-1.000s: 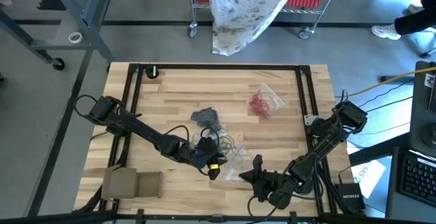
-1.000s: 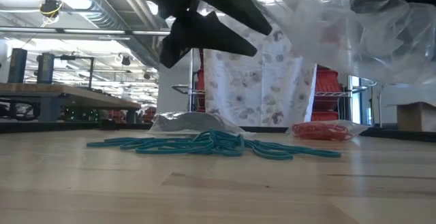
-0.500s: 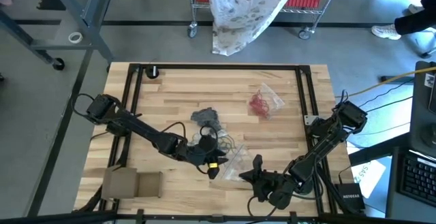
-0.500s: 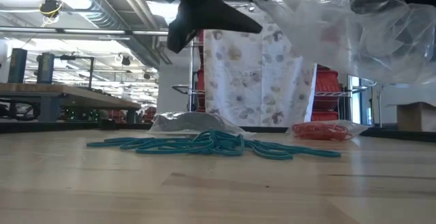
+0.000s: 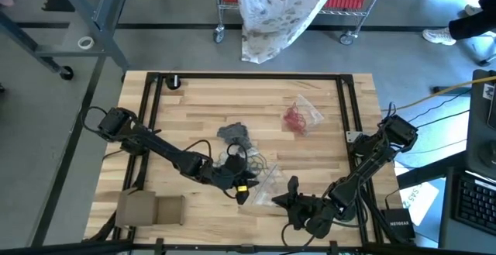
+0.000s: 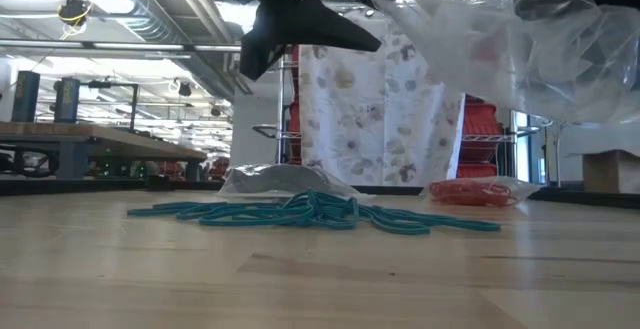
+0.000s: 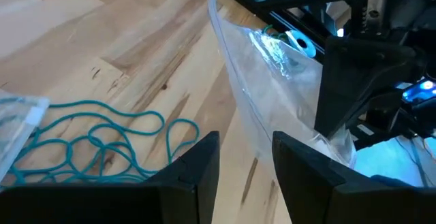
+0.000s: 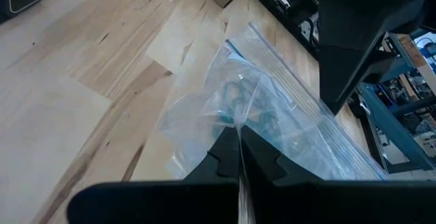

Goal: Sort rubber bands
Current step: Open the transparent zip lock bag

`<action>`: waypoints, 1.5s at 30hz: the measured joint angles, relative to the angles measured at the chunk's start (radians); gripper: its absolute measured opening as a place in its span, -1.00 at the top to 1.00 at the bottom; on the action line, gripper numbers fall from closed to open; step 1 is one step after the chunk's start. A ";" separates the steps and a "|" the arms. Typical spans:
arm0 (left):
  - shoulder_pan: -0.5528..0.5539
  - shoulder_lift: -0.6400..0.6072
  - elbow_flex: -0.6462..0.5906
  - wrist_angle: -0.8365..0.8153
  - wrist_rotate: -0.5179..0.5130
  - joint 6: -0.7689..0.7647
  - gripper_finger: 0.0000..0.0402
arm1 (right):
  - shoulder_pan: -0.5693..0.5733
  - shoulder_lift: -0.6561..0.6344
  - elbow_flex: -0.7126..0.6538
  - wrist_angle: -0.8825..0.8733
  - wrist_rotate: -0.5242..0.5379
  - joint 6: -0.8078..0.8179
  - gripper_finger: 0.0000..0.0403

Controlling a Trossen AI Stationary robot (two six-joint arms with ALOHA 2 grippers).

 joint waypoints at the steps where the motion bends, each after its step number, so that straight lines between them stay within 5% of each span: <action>1: 0.000 0.004 0.000 0.001 0.000 0.000 0.37 | 0.000 0.000 0.000 0.000 0.000 0.000 1.00; 24: -0.006 0.059 0.000 0.044 0.002 -0.050 0.37 | 0.000 0.000 0.000 0.000 0.000 0.000 1.00; 30: -0.005 0.099 0.001 0.145 0.071 -0.049 0.37 | 0.000 0.000 0.000 0.001 0.000 0.000 1.00; 45: 0.035 0.114 0.000 0.035 0.048 -0.052 0.37 | 0.000 0.000 0.000 0.000 0.000 0.000 1.00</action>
